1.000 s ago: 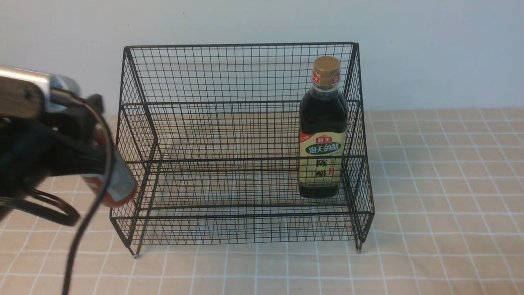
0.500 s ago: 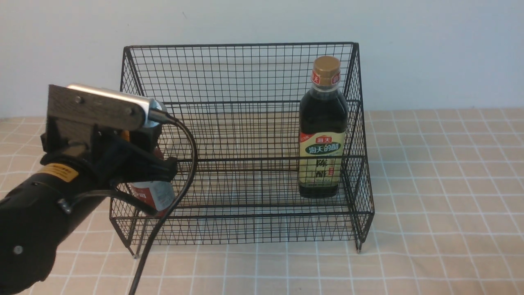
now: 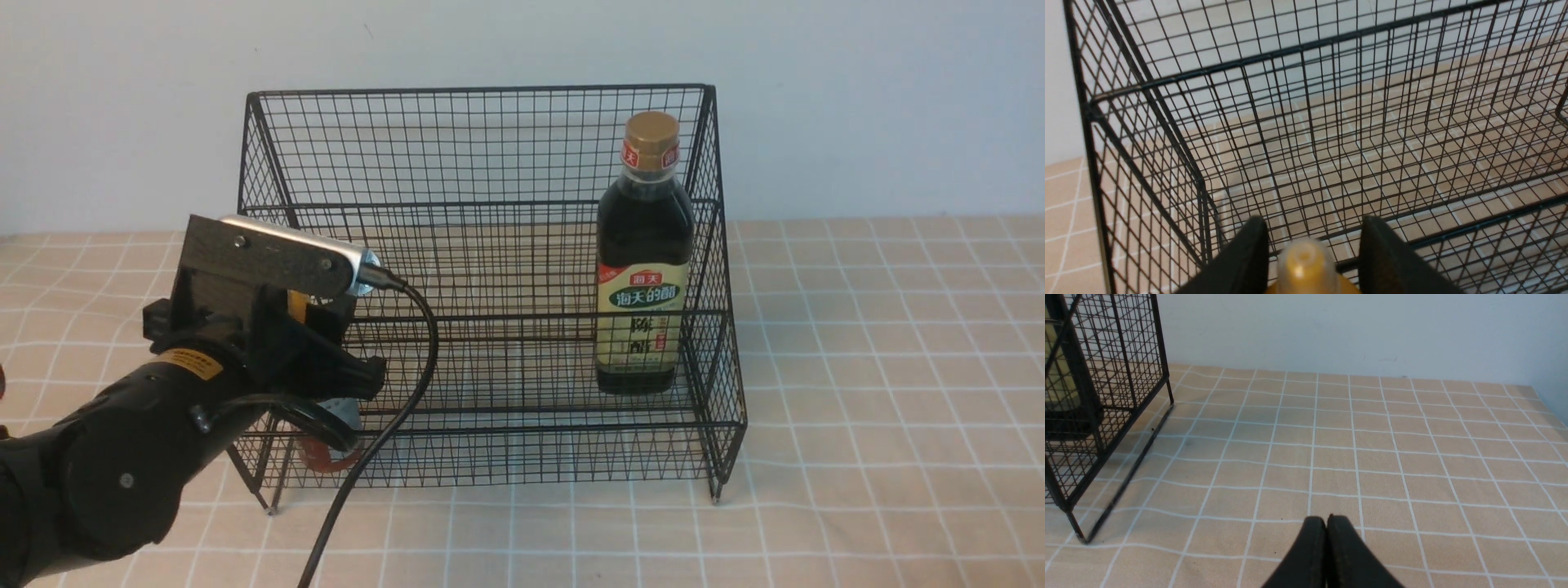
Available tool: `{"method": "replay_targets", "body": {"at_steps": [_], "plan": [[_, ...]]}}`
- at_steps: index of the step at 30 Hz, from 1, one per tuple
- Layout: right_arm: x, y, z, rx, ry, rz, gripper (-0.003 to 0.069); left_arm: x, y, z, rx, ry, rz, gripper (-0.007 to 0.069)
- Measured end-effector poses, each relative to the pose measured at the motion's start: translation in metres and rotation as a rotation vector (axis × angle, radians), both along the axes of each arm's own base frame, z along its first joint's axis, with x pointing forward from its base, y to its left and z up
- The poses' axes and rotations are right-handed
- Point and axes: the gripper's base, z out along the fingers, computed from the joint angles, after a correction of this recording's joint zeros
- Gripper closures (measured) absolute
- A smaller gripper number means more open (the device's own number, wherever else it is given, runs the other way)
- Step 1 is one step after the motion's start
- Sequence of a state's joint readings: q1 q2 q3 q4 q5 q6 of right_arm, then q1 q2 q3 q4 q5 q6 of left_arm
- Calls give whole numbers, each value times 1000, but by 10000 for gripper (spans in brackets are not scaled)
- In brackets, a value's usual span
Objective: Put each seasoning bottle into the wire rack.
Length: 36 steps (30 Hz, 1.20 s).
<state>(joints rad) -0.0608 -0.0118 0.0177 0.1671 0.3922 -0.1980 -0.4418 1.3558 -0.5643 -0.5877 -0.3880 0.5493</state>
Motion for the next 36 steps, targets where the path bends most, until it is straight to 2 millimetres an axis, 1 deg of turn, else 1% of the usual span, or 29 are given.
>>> {"method": "replay_targets", "body": {"at_steps": [1,3,4,6,8,9,10,11,13,14,16,17,18,19,21,22,23,25,26,27,29,30,31,32,36], "plan": [[0,0,0,0,0,0,673,0,0,-1,-2,13,-3,281],[0,0,0,0,0,0,673,-2,0,0,-20,23,2,225],[0,0,0,0,0,0,673,-2,0,1,-22,24,3,221],[0,0,0,0,0,0,673,-6,2,7,-42,18,6,183],[0,0,0,0,0,0,673,-9,2,13,-53,10,0,170],[0,0,0,0,0,0,673,-12,2,22,-63,1,-15,165],[0,0,0,0,0,0,673,-15,2,30,-75,-4,-31,165],[0,0,0,0,0,0,673,-15,2,32,-77,-6,-34,165],[0,0,0,0,0,0,673,-22,-1,46,-107,8,-81,167],[0,0,0,0,0,0,673,-23,-1,47,-111,11,-85,167],[0,0,0,1,0,0,673,-31,-4,59,-142,38,-143,180],[0,0,0,1,0,0,673,-37,-6,66,-156,60,-187,197],[0,0,0,1,0,0,673,-38,-6,67,-157,63,-194,200],[0,0,0,1,0,0,673,-44,-8,73,-167,84,-238,228],[0,0,0,1,0,0,673,-50,-9,79,-177,103,-273,260],[0,0,0,1,0,0,673,-60,-10,85,-197,134,-319,330],[0,0,0,1,0,0,673,-64,-11,87,-210,152,-337,369],[0,0,0,1,0,0,673,-77,-10,92,-224,185,-378,470],[0,0,0,1,0,0,673,-84,-9,93,-227,216,-404,539],[0,0,0,1,0,0,673,-91,-8,95,-217,239,-430,583],[0,0,0,1,0,0,673,-103,-5,96,-201,275,-458,615],[0,0,0,1,0,0,673,-105,-4,97,-198,275,-461,617],[0,0,0,1,0,0,673,-114,-1,97,-174,299,-474,627],[0,0,0,1,0,0,673,-118,1,98,-166,306,-473,630],[0,0,0,1,0,0,673,-137,16,105,-161,292,-410,631]]}}
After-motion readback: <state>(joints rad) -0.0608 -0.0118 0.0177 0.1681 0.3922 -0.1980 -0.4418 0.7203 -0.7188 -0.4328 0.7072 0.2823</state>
